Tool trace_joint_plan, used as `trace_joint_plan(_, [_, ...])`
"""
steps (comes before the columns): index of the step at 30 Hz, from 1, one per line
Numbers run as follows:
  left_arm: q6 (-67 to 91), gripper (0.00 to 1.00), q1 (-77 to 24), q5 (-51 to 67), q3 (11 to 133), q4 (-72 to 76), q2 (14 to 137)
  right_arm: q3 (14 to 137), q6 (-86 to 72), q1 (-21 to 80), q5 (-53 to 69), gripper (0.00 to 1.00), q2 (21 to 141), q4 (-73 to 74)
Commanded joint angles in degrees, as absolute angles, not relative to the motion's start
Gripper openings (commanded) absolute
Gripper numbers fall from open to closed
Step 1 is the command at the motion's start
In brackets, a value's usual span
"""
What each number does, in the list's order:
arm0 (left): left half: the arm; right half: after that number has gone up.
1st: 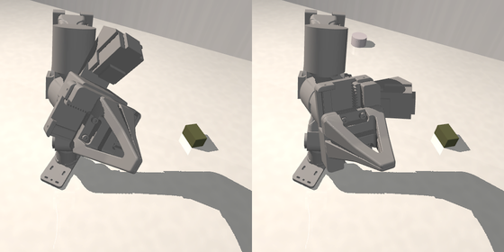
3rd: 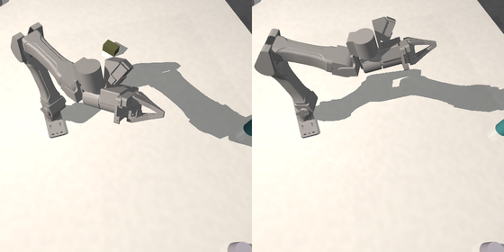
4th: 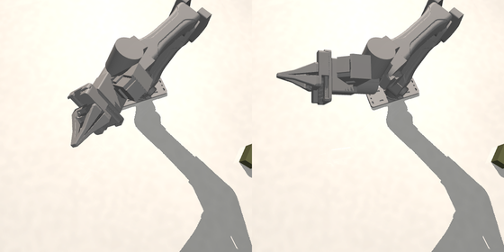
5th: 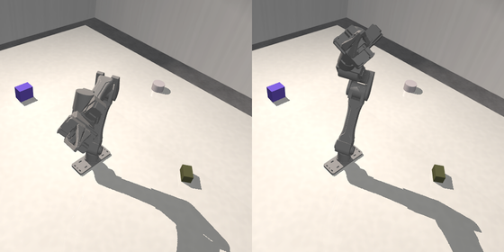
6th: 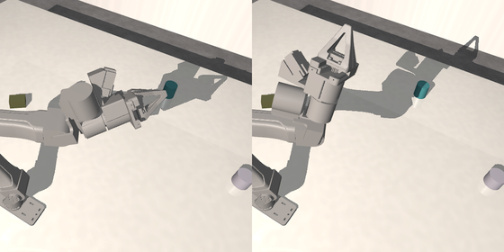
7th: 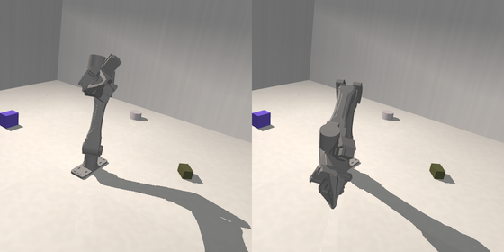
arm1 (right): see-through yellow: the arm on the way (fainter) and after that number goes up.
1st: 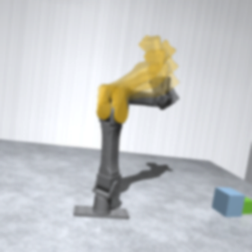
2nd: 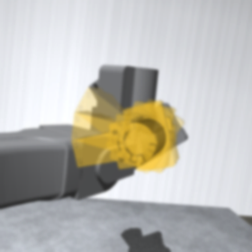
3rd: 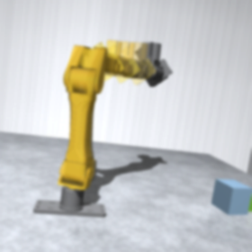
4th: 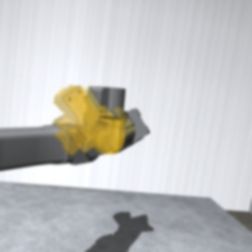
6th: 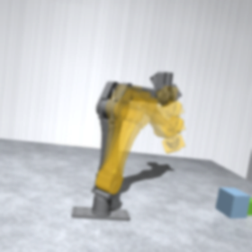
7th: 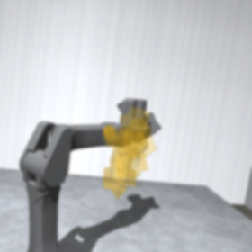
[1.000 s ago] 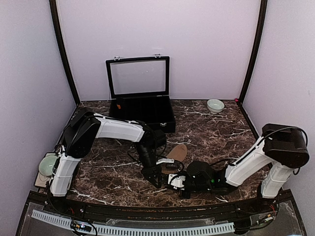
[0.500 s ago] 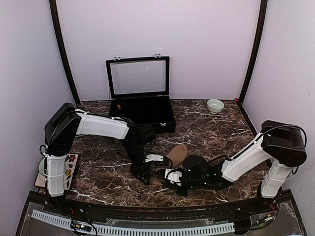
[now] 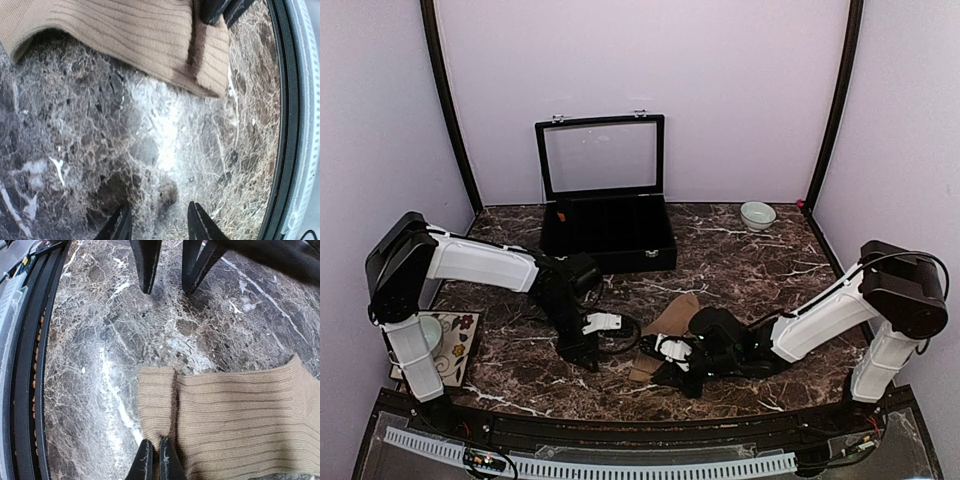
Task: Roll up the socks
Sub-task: Roll the sock at the center of the board.
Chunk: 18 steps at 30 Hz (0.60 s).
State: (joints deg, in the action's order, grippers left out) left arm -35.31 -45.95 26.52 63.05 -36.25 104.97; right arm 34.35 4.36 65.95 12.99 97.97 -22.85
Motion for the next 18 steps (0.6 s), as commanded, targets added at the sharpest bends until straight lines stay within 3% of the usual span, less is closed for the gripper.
trace_joint_plan(1, [-38.7,0.41,-46.1,24.8,60.7,-34.7,101.7,34.1,-5.4,64.6,17.1,0.0,100.6,-10.7])
trace_joint_plan(9, [-41.5,0.39,-53.7,24.5,66.6,-35.7,103.1,31.4,-22.6,59.3,25.0,0.0,102.2,-14.7])
trace_joint_plan(18, [-42.7,0.36,-58.9,26.1,75.3,-38.6,108.5,30.3,-29.2,57.7,28.3,0.0,106.9,-18.6])
